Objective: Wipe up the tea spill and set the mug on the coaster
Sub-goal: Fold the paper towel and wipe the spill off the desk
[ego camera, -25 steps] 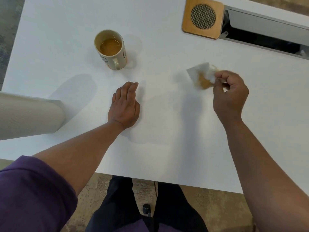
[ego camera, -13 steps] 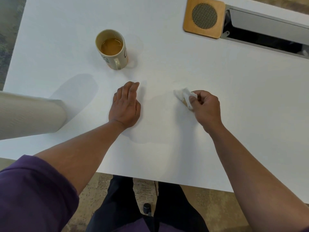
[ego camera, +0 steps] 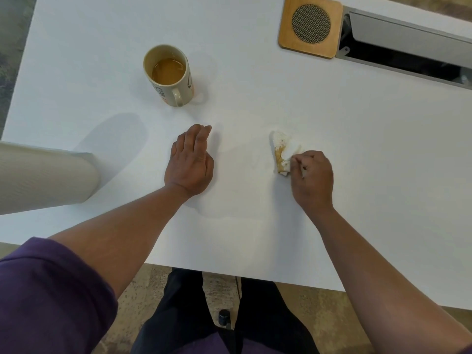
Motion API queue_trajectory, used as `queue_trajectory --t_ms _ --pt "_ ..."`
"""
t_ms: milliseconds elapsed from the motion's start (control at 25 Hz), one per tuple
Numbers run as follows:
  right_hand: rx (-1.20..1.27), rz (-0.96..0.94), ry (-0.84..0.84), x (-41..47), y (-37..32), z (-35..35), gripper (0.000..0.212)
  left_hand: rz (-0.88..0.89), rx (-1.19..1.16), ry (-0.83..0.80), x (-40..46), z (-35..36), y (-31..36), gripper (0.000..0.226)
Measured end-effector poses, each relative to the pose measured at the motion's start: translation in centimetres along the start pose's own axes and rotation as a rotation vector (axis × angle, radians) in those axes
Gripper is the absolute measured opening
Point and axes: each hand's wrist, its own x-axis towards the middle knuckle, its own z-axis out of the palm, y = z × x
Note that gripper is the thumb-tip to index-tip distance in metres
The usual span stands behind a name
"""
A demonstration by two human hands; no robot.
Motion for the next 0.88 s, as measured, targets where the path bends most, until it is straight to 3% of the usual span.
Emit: queue_trajectory --t_ms 200,360,560,760,880 --pt "-0.145 0.016 -0.093 -1.5 -0.1 1.7 0.054 -0.003 0.007 -0.004 0.0 0.0 0.0 0.061" --pt "-0.036 0.018 -0.068 -0.6 -0.4 1.4 0.037 -0.002 0.006 -0.005 0.0 0.0 0.1 0.060" --pt "0.248 0.096 -0.019 2.5 -1.1 -0.7 0.032 0.002 0.010 -0.008 0.0 -0.1 0.0 0.060" --pt "-0.096 0.001 0.028 5.8 -0.4 -1.7 0.037 -0.002 0.007 -0.002 0.0 0.0 0.1 0.060" --pt "-0.179 -0.057 0.046 8.1 -0.6 -0.9 0.039 -0.005 0.007 -0.005 0.0 0.0 0.0 0.061"
